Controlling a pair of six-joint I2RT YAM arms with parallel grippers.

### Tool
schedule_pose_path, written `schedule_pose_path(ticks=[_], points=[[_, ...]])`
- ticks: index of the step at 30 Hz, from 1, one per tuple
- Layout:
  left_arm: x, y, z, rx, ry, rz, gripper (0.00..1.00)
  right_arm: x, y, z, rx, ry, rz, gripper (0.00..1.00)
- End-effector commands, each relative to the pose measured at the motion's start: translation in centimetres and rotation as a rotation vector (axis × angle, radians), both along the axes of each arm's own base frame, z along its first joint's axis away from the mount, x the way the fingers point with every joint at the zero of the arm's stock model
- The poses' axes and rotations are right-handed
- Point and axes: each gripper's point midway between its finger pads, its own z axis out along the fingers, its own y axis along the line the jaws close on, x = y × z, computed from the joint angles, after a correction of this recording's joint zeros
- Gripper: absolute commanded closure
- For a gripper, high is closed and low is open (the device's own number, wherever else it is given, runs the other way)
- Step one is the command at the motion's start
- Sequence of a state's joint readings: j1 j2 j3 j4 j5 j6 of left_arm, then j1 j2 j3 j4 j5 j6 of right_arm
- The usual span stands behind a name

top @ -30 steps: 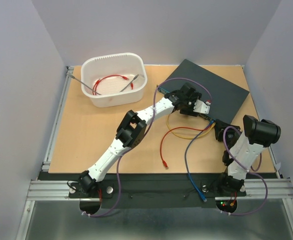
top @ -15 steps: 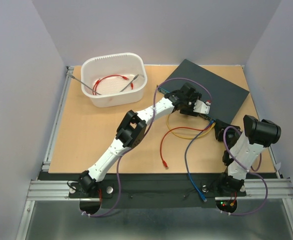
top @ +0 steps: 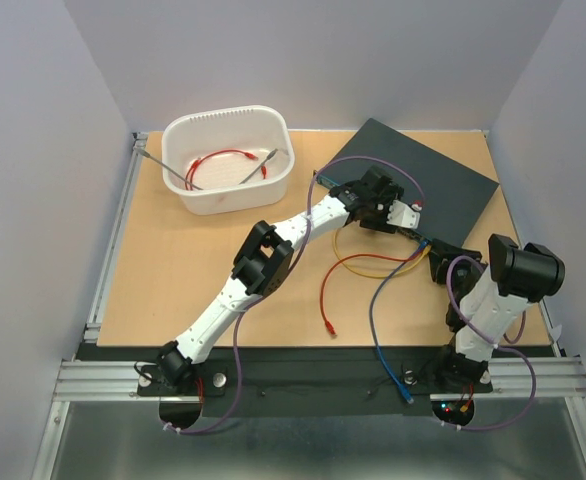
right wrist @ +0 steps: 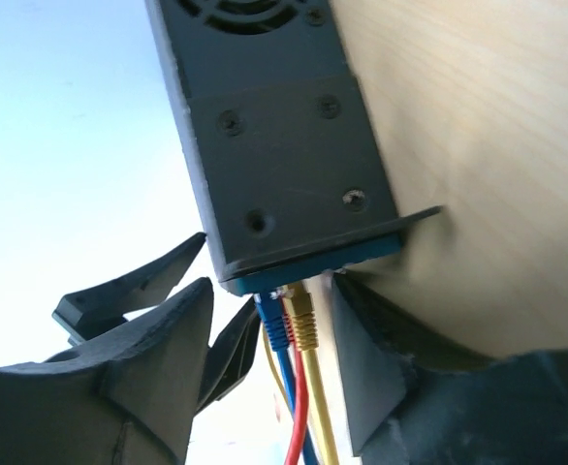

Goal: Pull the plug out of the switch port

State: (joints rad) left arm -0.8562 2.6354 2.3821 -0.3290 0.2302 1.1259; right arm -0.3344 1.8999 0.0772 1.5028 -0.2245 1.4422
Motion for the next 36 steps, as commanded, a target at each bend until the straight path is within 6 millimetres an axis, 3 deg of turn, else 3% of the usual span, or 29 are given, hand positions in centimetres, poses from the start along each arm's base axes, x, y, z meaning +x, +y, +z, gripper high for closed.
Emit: schedule_pose_path(ticks=[1,12,19,21,24,32,36], points=[[1.3,-1.7,6.5,-0.128,-0.115,-0.001,0.21,-3.9,0.4,1.5,-0.076,-0.045,-0.031,0.41],[1.1,-1.8,6.6,-0.132,-0.111,-0.005,0.21,-5.4,1.7,-0.9,0.010,0.044,-0.002,0.49],[1.2,-1.8,6.6,-0.131,-0.115,-0.005,0.21,-5.9,1.4,1.1,-0.056,-0.009,-0.016,0.48],[1.2,-1.8,6.5,-0.131,-0.116,-0.006,0.21,-6.3,1.6,-0.1,-0.049,0.040,-0.009,0.47],[1.3,-1.8,6.5,-0.127,-0.119,-0.005,0.21,-6.6,1.8,-0.2,-0.038,0.051,-0.004,0.47],[2.9,-2.9,6.6,-0.205,-0.180,0.064,0.21,-6.7,2.0,-1.1,-0.019,0.088,0.007,0.48],[3.7,-3.4,7.2,-0.269,-0.197,0.104,0.21,-6.2,2.0,-1.7,-0.013,0.103,0.015,0.54]])
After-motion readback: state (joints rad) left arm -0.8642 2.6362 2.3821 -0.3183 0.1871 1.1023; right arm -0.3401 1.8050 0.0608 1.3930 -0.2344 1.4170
